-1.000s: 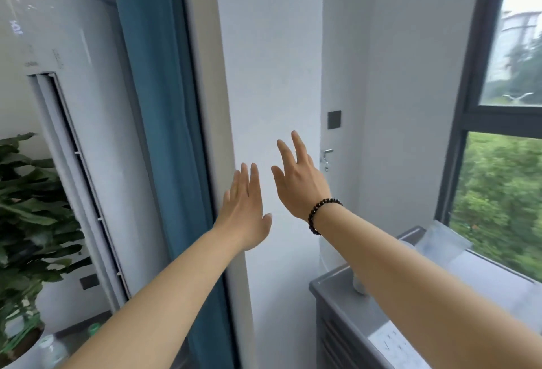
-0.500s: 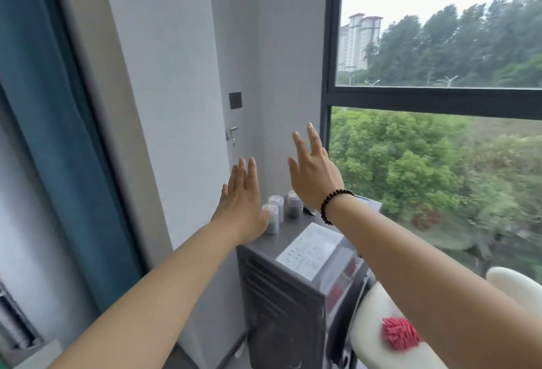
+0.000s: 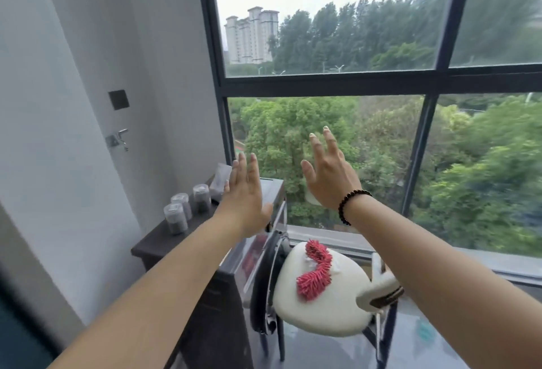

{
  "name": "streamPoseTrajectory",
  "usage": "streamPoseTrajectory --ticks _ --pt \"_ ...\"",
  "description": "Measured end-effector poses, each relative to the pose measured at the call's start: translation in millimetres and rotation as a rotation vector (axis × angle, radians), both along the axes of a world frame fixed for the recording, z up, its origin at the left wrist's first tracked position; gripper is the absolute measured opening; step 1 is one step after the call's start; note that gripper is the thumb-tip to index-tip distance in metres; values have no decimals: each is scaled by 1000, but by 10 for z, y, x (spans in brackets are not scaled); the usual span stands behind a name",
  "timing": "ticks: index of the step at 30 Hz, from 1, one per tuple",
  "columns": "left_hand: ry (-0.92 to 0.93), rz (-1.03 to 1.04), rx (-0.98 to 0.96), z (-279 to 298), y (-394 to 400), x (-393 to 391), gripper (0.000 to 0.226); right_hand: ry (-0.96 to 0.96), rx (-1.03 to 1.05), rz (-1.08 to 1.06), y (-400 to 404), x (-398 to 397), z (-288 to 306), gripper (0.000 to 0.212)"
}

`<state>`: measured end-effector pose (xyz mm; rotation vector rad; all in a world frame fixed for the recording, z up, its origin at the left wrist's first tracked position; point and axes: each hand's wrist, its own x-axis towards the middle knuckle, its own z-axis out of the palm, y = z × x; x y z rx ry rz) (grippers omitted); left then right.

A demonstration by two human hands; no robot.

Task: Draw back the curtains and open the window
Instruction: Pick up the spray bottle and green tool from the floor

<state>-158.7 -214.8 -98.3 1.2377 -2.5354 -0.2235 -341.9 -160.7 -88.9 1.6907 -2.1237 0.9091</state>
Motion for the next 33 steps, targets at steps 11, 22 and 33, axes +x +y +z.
streamPoseTrajectory --ticks 11,22,33 --pt "-15 -287 27 -168 767 -2060 97 -11 82 -270 1303 -1893 -166 68" --pt "-35 -511 44 -516 1763 -3890 95 -113 231 -503 2637 -3390 -606 66" --pt "-15 -712 199 -892 2242 -4691 94 -230 305 -613 3273 -4025 -909 67"
